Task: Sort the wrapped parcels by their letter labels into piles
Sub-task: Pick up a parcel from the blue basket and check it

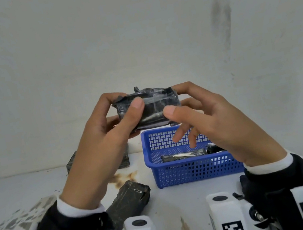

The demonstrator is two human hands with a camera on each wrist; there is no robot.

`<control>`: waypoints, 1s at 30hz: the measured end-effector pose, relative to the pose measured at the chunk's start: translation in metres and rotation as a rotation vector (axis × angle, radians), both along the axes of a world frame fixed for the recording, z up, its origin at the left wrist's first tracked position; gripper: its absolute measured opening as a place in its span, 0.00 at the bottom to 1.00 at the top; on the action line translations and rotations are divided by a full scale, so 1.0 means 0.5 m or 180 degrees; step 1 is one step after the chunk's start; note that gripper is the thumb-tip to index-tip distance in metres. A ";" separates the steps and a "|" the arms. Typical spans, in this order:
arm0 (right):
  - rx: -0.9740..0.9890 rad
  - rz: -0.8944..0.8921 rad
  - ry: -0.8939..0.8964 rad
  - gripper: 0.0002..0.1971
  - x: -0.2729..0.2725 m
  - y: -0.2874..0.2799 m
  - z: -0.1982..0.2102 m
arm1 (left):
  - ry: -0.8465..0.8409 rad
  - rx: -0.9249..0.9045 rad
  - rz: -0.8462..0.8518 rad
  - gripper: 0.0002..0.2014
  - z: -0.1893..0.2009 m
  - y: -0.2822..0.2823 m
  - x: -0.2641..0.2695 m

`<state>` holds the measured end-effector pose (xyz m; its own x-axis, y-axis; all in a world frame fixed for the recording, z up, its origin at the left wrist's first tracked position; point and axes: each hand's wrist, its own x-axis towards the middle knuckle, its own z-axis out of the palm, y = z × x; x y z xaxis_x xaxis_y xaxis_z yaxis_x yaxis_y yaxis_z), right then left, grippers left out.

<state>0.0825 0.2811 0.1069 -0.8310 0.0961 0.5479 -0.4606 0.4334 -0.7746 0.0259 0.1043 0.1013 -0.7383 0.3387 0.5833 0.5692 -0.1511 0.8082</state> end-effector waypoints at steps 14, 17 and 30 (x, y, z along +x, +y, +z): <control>0.0036 -0.0065 0.0220 0.19 0.000 -0.002 0.001 | -0.0092 -0.0292 0.0160 0.27 -0.007 0.002 -0.006; 0.0008 -0.0074 0.0167 0.09 0.002 -0.005 0.003 | -0.0050 -0.0312 0.0044 0.21 -0.007 0.002 -0.006; -0.0098 0.0057 0.0074 0.37 0.001 -0.003 -0.001 | -0.0179 0.0011 0.0194 0.33 -0.007 0.001 -0.003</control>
